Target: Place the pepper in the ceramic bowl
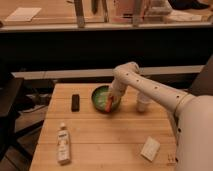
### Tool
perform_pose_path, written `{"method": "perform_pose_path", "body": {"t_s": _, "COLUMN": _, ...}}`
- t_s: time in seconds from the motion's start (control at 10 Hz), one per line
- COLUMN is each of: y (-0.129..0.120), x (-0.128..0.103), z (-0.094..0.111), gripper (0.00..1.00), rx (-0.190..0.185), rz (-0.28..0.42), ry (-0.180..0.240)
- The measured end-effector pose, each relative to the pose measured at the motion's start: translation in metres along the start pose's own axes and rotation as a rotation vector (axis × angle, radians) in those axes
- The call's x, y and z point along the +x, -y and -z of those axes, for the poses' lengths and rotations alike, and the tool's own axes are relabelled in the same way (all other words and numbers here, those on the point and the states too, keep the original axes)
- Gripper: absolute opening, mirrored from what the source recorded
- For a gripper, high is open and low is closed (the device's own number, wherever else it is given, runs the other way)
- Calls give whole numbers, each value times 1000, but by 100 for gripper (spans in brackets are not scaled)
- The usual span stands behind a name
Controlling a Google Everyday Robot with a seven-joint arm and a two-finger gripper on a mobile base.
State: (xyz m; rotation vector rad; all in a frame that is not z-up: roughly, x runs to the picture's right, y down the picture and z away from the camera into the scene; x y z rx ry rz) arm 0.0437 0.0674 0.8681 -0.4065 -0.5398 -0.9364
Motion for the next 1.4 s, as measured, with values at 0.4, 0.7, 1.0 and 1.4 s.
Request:
{"method": "perform_pose_path", "body": {"t_s": 0.4, "y": 6, "x": -1, "z": -5, "gripper": 51, "rx": -10, "rz": 16, "ry": 3}}
{"method": "perform_pose_path", "body": {"t_s": 0.7, "y": 15, "x": 2, "z": -6, "gripper": 77, "rx": 5, "rz": 32, "ry": -13}}
{"method": "perform_pose_path", "body": {"t_s": 1.0, "y": 28, "x": 10, "z": -3, "gripper": 80, "rx": 25, "rz": 56, "ry": -50}}
{"method": "perform_pose_path", "body": {"t_s": 1.4, "y": 34, "x": 17, "z": 1, "gripper": 71, "rx": 41, "rz": 61, "ry": -71}}
